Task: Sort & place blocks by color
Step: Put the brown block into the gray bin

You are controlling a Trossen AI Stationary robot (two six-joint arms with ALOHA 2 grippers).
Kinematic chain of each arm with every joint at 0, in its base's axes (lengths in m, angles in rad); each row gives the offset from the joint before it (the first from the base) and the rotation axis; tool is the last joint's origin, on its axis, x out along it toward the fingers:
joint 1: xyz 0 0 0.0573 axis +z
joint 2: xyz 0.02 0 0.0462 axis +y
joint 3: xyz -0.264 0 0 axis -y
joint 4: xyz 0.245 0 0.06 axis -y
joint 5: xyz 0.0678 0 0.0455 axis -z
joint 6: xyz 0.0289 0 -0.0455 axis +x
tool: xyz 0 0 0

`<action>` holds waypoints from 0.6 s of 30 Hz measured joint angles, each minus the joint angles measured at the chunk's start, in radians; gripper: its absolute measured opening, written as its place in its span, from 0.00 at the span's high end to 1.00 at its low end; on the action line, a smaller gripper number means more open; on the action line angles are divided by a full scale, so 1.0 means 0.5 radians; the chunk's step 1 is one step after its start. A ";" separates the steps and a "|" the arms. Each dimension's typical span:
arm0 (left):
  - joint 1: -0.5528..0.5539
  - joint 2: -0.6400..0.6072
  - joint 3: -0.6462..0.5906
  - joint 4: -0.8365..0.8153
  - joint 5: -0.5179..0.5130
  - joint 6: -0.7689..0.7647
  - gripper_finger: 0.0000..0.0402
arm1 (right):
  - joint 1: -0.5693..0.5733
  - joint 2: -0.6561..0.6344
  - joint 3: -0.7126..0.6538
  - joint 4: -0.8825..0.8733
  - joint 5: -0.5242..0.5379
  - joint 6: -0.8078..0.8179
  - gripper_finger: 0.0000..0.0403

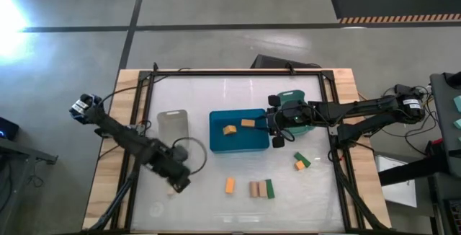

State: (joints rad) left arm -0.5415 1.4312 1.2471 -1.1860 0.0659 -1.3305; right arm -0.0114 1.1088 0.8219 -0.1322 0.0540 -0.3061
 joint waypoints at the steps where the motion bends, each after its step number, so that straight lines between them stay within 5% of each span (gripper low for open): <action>1: 0.056 0.009 0.022 -0.050 -0.008 0.178 0.71 | -0.001 0.000 0.000 0.001 0.001 0.000 0.65; 11: 0.568 -0.052 -0.062 -0.440 -0.398 1.804 0.71 | 0.000 0.000 0.000 -0.022 0.001 -0.001 0.65; 18: 0.977 -0.182 -0.255 -0.394 -0.515 2.372 0.71 | -0.001 0.000 0.000 -0.021 0.001 -0.001 0.65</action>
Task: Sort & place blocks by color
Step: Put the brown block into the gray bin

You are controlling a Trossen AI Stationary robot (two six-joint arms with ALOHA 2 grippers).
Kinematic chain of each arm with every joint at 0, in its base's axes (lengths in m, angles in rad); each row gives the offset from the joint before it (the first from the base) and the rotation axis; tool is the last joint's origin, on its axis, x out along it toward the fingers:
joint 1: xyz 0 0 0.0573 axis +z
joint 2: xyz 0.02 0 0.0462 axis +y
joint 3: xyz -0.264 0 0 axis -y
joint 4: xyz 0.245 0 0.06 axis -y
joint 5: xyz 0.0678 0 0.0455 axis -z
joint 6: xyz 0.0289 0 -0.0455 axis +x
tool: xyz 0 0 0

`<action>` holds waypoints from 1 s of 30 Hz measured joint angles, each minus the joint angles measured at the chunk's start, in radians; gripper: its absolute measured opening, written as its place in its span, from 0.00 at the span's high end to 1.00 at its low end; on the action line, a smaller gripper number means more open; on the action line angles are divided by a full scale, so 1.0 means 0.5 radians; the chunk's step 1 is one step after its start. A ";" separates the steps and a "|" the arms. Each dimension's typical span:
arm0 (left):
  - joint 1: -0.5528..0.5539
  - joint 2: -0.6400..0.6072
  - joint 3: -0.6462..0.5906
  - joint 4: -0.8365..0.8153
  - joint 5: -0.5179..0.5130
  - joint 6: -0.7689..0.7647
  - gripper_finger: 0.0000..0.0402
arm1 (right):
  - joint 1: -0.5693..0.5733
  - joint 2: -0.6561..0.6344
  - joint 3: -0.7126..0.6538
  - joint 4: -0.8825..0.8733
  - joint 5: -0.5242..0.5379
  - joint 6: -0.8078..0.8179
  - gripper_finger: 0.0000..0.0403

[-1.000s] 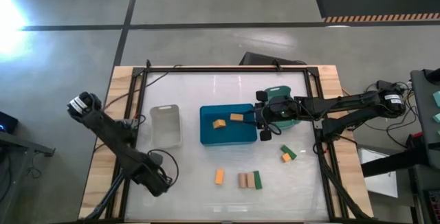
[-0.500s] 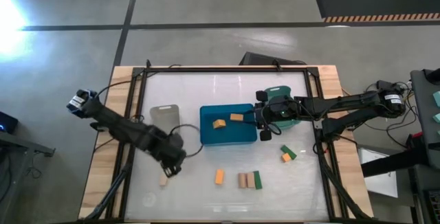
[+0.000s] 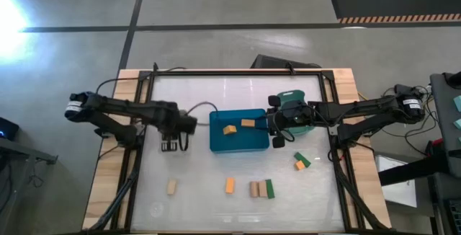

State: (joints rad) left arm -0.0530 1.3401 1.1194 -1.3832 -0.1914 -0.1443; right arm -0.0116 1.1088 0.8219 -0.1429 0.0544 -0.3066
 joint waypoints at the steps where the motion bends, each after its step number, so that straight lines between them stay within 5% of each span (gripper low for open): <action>1: 0.058 -0.021 -0.044 0.034 -0.002 0.051 0.71 | 0.000 0.000 0.000 0.000 0.000 0.000 0.65; 16: 0.539 -0.093 -0.660 0.691 0.016 0.531 0.71 | 0.000 0.000 0.000 0.001 0.000 -0.001 0.65; 30: 0.547 -0.016 -0.687 0.800 -0.130 0.529 0.61 | 0.000 0.000 0.000 -0.001 0.000 -0.001 0.65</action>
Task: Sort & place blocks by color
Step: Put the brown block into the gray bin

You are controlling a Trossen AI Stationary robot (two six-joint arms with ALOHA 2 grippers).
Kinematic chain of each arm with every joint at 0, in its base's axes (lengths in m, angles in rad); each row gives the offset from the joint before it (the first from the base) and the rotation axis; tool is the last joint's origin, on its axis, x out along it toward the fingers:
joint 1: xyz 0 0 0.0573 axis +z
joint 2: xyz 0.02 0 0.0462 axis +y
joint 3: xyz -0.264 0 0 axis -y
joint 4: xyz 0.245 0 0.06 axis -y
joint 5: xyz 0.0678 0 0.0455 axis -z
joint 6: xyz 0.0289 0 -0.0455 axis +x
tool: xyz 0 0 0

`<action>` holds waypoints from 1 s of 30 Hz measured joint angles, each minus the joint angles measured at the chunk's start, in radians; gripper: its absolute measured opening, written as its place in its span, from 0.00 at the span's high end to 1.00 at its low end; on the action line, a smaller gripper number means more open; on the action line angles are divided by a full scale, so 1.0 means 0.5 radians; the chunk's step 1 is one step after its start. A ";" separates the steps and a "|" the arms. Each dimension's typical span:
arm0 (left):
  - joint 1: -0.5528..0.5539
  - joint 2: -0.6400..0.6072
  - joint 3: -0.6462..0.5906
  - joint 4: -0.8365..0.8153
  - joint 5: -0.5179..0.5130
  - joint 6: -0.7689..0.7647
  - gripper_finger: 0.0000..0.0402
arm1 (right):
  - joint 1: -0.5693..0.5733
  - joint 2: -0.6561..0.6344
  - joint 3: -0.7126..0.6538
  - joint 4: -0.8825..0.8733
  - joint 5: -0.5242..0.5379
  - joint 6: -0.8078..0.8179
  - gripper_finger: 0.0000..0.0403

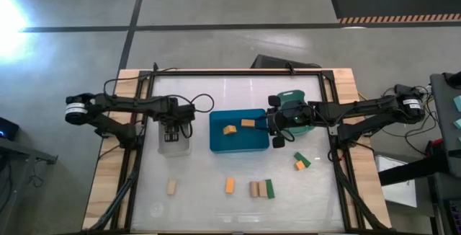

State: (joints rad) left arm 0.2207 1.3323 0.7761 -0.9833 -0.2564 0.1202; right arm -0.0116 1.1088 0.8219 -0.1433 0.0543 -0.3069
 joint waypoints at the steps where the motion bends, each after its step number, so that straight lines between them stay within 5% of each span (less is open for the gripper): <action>1: 0.000 0.002 0.000 0.002 -0.014 0.000 0.61 | 0.000 0.000 0.000 -0.001 0.000 0.000 0.65; 13: -0.004 0.001 0.037 -0.003 -0.028 -0.035 0.60 | 0.000 0.000 0.000 0.000 0.000 0.016 0.65; 30: -0.178 -0.004 0.484 0.012 -0.021 -0.320 0.60 | 0.000 0.000 -0.005 0.000 -0.001 0.039 0.65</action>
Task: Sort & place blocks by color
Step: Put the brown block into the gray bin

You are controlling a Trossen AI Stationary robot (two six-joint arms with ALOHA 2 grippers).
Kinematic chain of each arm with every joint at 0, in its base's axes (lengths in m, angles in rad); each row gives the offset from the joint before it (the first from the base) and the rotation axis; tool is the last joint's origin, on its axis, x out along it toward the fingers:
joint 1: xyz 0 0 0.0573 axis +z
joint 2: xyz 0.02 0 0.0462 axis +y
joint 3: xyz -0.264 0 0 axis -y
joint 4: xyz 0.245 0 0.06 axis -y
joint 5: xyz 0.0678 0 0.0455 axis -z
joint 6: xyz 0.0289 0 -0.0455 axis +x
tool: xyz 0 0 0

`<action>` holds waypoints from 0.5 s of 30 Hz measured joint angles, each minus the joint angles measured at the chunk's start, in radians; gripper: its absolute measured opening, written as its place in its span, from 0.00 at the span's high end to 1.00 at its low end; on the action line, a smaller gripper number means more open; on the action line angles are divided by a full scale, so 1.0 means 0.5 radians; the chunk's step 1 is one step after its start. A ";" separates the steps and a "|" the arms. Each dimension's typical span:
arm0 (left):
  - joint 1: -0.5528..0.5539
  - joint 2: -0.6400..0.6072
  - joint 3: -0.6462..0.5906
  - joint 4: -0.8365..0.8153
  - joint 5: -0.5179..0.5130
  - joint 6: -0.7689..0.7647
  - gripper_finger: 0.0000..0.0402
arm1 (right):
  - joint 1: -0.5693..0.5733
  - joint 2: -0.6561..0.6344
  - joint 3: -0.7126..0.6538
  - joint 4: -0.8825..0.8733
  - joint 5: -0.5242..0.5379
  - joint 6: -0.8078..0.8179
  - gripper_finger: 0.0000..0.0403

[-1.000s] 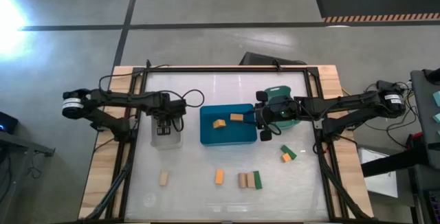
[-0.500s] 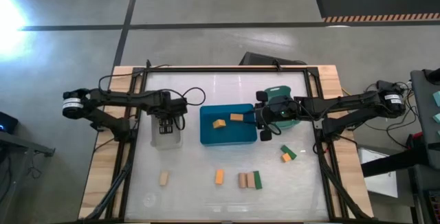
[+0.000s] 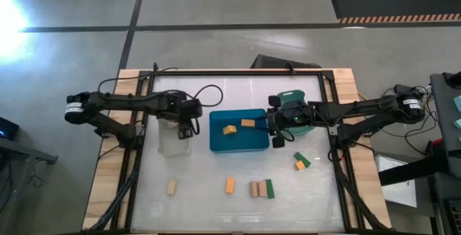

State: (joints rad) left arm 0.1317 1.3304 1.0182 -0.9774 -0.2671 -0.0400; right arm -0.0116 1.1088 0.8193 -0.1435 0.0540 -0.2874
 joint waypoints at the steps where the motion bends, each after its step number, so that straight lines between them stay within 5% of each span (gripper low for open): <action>1: -0.016 0.000 0.019 0.001 0.001 -0.003 0.60 | 0.000 0.000 -0.003 0.000 0.000 0.000 0.65; 15: -0.159 -0.001 0.075 0.004 0.001 -0.171 0.60 | 0.000 0.000 -0.005 0.001 0.000 -0.001 0.65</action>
State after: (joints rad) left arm 0.0522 1.3300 1.0557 -0.9756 -0.2665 -0.1253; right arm -0.0116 1.1088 0.8169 -0.1429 0.0540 -0.2878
